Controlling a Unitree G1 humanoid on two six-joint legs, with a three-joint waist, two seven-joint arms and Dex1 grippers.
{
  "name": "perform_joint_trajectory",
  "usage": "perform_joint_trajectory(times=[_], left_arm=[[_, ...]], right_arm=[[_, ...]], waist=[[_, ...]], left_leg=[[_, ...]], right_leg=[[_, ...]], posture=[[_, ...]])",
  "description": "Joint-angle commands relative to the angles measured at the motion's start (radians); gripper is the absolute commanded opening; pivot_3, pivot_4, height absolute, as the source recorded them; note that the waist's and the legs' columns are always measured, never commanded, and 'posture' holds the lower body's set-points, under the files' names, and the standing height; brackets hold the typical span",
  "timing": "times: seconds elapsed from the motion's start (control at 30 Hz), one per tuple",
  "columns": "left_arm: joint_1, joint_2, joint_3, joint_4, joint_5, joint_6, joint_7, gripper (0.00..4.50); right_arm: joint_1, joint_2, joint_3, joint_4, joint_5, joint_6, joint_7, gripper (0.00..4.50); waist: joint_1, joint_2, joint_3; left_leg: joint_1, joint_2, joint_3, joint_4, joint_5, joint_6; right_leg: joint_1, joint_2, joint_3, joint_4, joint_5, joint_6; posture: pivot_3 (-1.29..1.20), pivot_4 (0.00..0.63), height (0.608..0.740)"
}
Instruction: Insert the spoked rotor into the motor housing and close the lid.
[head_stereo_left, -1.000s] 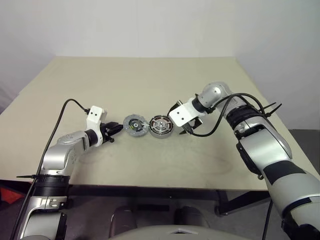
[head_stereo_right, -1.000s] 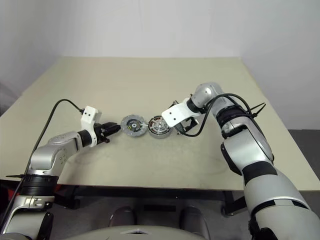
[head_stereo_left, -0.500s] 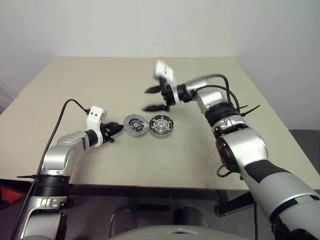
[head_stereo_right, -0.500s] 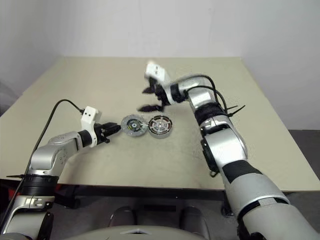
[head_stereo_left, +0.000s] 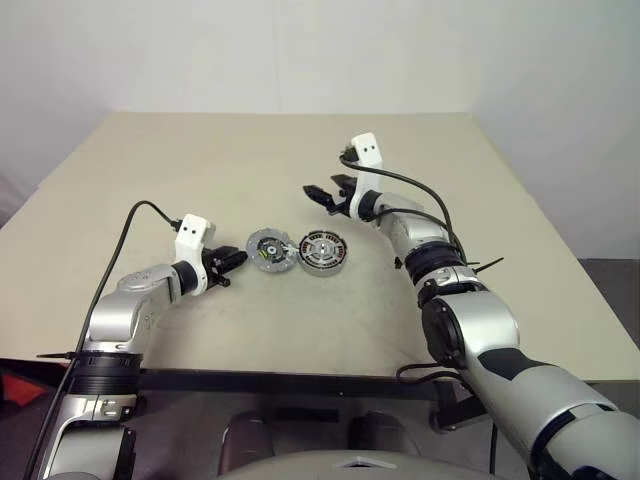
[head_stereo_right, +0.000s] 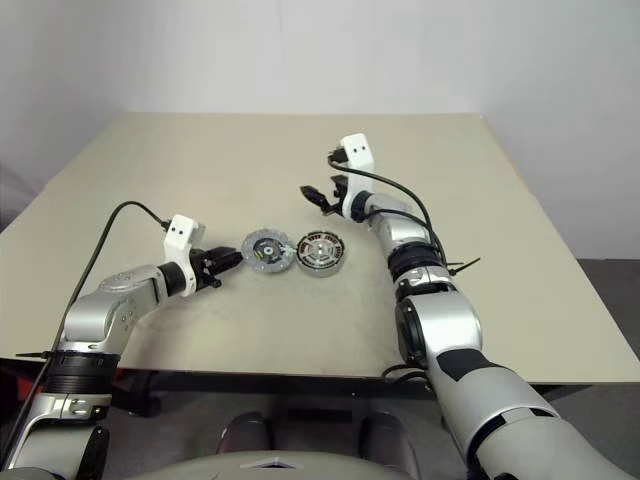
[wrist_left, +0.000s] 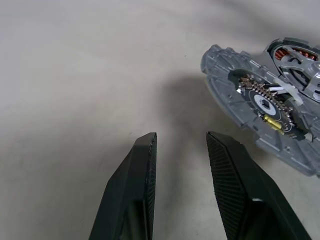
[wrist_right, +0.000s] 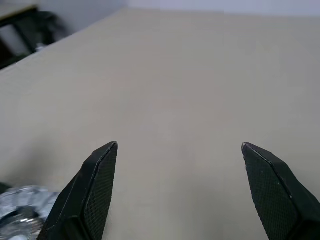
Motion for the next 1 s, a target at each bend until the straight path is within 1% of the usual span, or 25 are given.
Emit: perform_joint_trajectory(times=[0.03, 0.17, 0.4, 0.53, 0.6, 0.67, 0.73, 0.8, 0.93, 1.0], left_arm=[[-0.003, 0.004, 0.006, -0.034, 0.0, -0.014, 0.003, 1.69], [-0.001, 0.001, 0.003, -0.031, 0.003, -0.017, 0.005, 1.69], [-0.006, 0.003, 0.004, -0.027, 0.006, -0.019, 0.004, 1.69], [-0.004, 0.001, 0.006, -0.029, 0.008, -0.018, 0.008, 1.69], [-0.003, 0.001, 0.007, -0.029, 0.008, -0.017, 0.009, 1.69], [-0.003, 0.001, 0.008, -0.029, 0.008, -0.017, 0.009, 1.69], [-0.004, 0.001, 0.009, -0.028, 0.009, -0.017, 0.01, 1.69], [-0.005, 0.002, 0.008, -0.026, 0.01, -0.019, 0.011, 1.69], [-0.009, 0.001, 0.009, -0.02, 0.013, -0.022, 0.013, 1.69], [-0.009, 0.001, 0.009, -0.019, 0.014, -0.022, 0.013, 1.69]], right_arm=[[0.022, -0.013, -0.029, -0.066, 0.036, -0.123, 0.017, 4.48], [0.065, -0.031, -0.005, -0.095, 0.018, -0.184, 0.053, 4.48], [0.08, -0.035, 0.035, -0.063, -0.044, -0.343, -0.027, 4.48], [0.049, -0.041, 0.017, -0.024, -0.034, -0.321, -0.075, 4.48], [0.042, -0.039, 0.018, -0.015, -0.042, -0.342, -0.111, 4.48], [0.035, -0.031, 0.022, 0.001, -0.059, -0.361, -0.169, 4.48], [0.032, -0.028, 0.039, 0.013, -0.096, -0.35, -0.261, 4.48], [0.027, -0.022, 0.026, 0.02, -0.069, -0.329, -0.236, 4.48], [0.018, -0.018, -0.007, 0.016, -0.044, -0.269, -0.291, 4.48], [0.03, -0.016, -0.003, -0.008, -0.044, -0.27, -0.285, 4.48]], waist=[[0.0, 0.0, 0.0], [0.0, 0.0, 0.0], [-0.001, 0.0, 0.0], [-0.001, 0.0, 0.0], [-0.001, 0.0, 0.0], [-0.001, 0.0, 0.0], [-0.001, 0.0, 0.0], [-0.001, 0.0, 0.0], [-0.001, 0.0, 0.0], [-0.001, 0.0, 0.0]], left_leg=[[0.0, 0.0, 0.0, 0.0, 0.0, 0.0], [0.0, 0.0, 0.0, 0.0, 0.0, 0.0], [0.0, 0.0, 0.0, 0.0, 0.0, 0.0], [0.0, 0.0, 0.0, 0.0, 0.0, 0.001], [0.0, 0.0, 0.0, 0.0, 0.0, 0.001], [0.0, 0.0, 0.0, 0.0, 0.0, 0.001], [0.0, 0.0, 0.0, 0.0, 0.0, 0.0], [0.0, 0.0, 0.0, 0.0, 0.0, 0.0], [0.0, 0.0, 0.0, 0.0, 0.0, 0.001], [0.0, 0.0, 0.0, 0.0, 0.0, 0.001]], right_leg=[[0.0, 0.0, 0.0, 0.0, 0.0, 0.0], [0.0, 0.0, 0.0, 0.0, 0.0, 0.0], [0.0, 0.0, 0.0, 0.0, 0.0, 0.0], [0.0, 0.0, 0.0, 0.0, 0.0, 0.0], [0.0, 0.0, 0.0, 0.0, 0.0, 0.0], [0.0, 0.0, 0.0, 0.0, 0.0, 0.0], [0.0, 0.0, 0.0, 0.0, 0.0, 0.0], [0.0, 0.0, 0.0, 0.0, 0.0, 0.0], [0.0, 0.0, 0.0, 0.0, 0.0, 0.0], [0.0, 0.0, 0.0, 0.0, 0.0, 0.0]], posture=[[0.0, 0.0, 0.74], [0.0, 0.0, 0.74], [0.0, 0.0, 0.74], [0.0, 0.0, 0.74], [0.0, 0.0, 0.74], [0.0, 0.0, 0.74], [0.0, 0.0, 0.74], [0.0, 0.0, 0.74], [0.0, 0.0, 0.74], [0.0, 0.0, 0.74]])
